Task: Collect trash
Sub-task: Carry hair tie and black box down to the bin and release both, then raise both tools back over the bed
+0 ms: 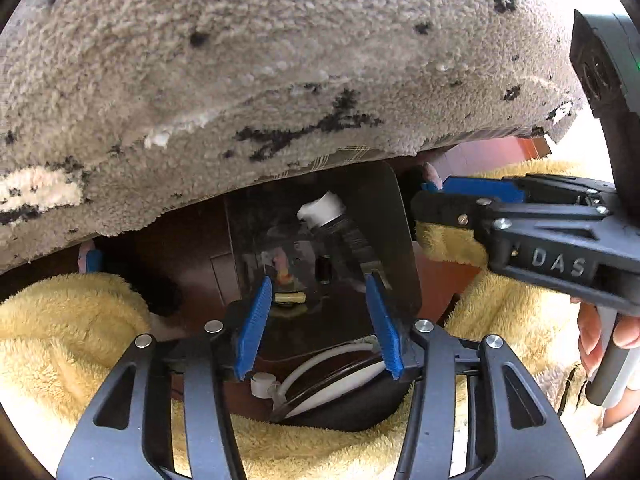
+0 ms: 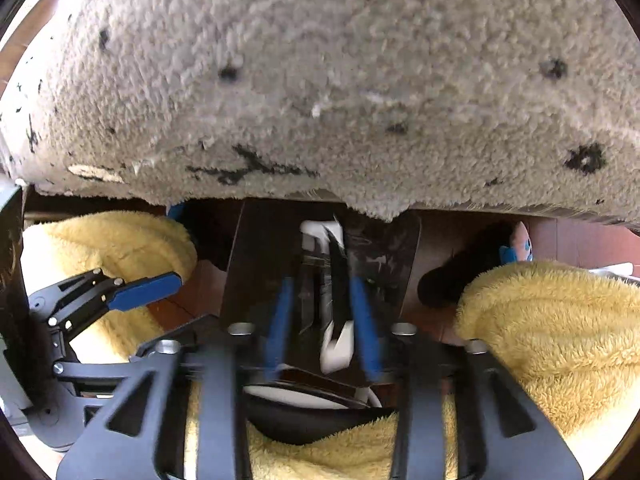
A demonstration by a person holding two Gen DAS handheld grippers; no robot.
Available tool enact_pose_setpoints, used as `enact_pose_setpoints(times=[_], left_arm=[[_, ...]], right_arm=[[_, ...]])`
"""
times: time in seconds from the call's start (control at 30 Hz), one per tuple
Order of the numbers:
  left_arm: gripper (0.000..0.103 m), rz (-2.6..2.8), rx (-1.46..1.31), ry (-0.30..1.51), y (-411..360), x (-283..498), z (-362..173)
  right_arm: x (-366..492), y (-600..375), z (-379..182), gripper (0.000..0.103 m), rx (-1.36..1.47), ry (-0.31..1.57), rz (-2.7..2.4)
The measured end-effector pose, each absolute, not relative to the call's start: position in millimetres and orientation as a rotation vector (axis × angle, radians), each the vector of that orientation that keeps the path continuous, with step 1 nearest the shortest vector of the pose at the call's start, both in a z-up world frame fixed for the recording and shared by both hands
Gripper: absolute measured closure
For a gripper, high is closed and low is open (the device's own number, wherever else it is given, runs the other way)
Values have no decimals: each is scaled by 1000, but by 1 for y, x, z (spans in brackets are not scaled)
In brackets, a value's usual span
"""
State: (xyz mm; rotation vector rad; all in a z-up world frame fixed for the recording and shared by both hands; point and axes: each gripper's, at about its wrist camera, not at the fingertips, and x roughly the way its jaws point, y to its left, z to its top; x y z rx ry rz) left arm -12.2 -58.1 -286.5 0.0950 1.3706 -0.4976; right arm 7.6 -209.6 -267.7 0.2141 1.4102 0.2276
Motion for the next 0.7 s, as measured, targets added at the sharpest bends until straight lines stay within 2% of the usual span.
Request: enact_pose_setpoints(times=[0.03,0.1,0.17,0.2,0.27,0.3,0.4,0.57,0.7], left_arm=[[50,-493,98,1364,-58,-11,-284],[43,-485,108,1347,-56,-10,-278],[34,-477,107,1332,-54,-9,-271],[28,-473,106,1319,-51,-7,-265],[19,-463,108,1284,-47,-1,-250],[15,-458,109,1261,-46,1,-242],[10,-445,111,1180,-40,6,-211],[10,-390,117,1033,-24,23,-157],[10,-347,107,974,-13,52,-134]], right_arm=[[8,-211,-264,61,214,1400,223],[8,-212,-256,48,215,1377,222],[6,-216,-244,27,213,1338,218],[6,-217,-238,25,207,1321,215],[6,-220,-224,10,192,1278,205],[6,-221,-215,7,185,1251,201],[6,-227,-187,7,173,1162,208],[19,-242,-135,5,166,1010,168],[43,-248,-112,5,150,950,147]])
